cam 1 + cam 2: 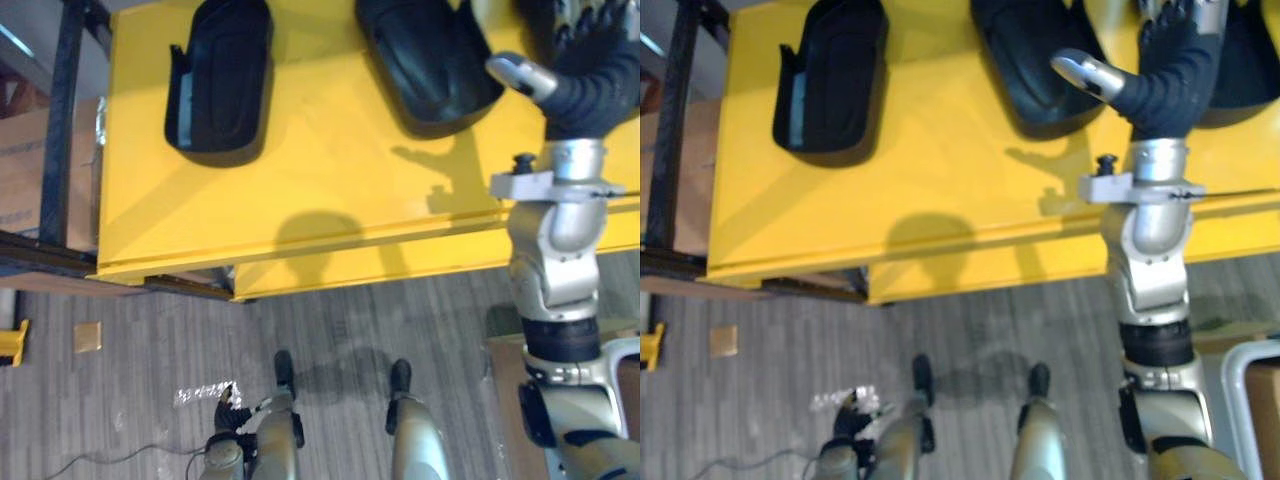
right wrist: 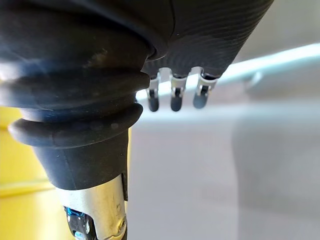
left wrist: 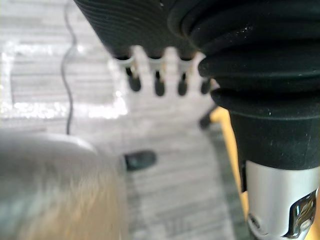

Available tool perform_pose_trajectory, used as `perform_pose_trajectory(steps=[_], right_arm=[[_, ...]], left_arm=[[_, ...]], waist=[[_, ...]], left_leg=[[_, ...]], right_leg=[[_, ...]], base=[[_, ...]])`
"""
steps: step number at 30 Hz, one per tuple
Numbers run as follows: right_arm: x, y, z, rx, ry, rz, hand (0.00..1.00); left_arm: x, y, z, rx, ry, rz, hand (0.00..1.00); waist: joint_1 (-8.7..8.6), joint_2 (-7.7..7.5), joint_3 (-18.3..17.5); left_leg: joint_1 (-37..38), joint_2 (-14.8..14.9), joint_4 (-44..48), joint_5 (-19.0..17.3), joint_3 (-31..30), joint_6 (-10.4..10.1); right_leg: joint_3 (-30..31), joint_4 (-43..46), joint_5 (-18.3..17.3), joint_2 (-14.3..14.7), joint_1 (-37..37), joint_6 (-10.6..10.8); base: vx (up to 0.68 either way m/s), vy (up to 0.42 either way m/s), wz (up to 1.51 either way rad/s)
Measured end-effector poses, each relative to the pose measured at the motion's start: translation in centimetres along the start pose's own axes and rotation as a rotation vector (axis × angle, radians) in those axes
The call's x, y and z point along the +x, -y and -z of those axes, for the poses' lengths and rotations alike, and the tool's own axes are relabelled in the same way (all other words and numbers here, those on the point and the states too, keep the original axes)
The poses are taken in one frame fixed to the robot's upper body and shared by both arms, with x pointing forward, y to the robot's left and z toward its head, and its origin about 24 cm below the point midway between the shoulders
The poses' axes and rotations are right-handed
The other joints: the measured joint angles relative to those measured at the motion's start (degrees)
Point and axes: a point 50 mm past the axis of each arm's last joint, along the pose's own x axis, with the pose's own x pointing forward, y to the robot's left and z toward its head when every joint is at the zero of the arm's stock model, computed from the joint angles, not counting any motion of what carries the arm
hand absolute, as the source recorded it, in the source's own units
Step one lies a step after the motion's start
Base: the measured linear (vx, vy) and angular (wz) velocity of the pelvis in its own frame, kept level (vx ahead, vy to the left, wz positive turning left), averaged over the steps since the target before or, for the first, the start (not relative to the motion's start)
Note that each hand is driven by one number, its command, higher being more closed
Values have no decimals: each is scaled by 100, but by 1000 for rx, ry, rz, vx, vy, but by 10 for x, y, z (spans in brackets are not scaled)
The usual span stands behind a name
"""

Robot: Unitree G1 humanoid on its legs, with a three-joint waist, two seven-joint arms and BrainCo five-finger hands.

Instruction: Walk over and take plastic housings, then place them on the shelf

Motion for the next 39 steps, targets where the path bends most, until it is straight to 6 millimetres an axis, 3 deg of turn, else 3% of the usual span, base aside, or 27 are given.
perform_pose_trajectory(steps=[17,26,34,39], right_arm=[[-23,26,78,-144,-409,-66,0],[-18,36,99,-201,-510,0,0],[-20,28,120,-176,-602,23,0],[-15,18,122,-161,-603,-2,0]], left_arm=[[-2,2,2,7,18,32,0],[-3,6,1,22,24,55,0],[-3,7,-1,19,32,58,0],[-2,7,-2,14,33,58,0]], waist=[[88,-16,-74],[109,-16,-74],[142,-15,-73],[200,-15,-73]], left_leg=[[82,-28,14,-15,100,23],[72,-28,15,-16,79,24],[-40,-18,85,-16,-57,24],[-41,-19,90,-16,-67,24]], right_leg=[[98,-79,84,-8,57,15],[81,-79,84,-8,63,15],[-29,-79,90,-10,68,7],[-34,-79,91,-11,77,6]], base=[[9,-1,-3],[0,0,0],[5,-5,6],[0,0,0]])
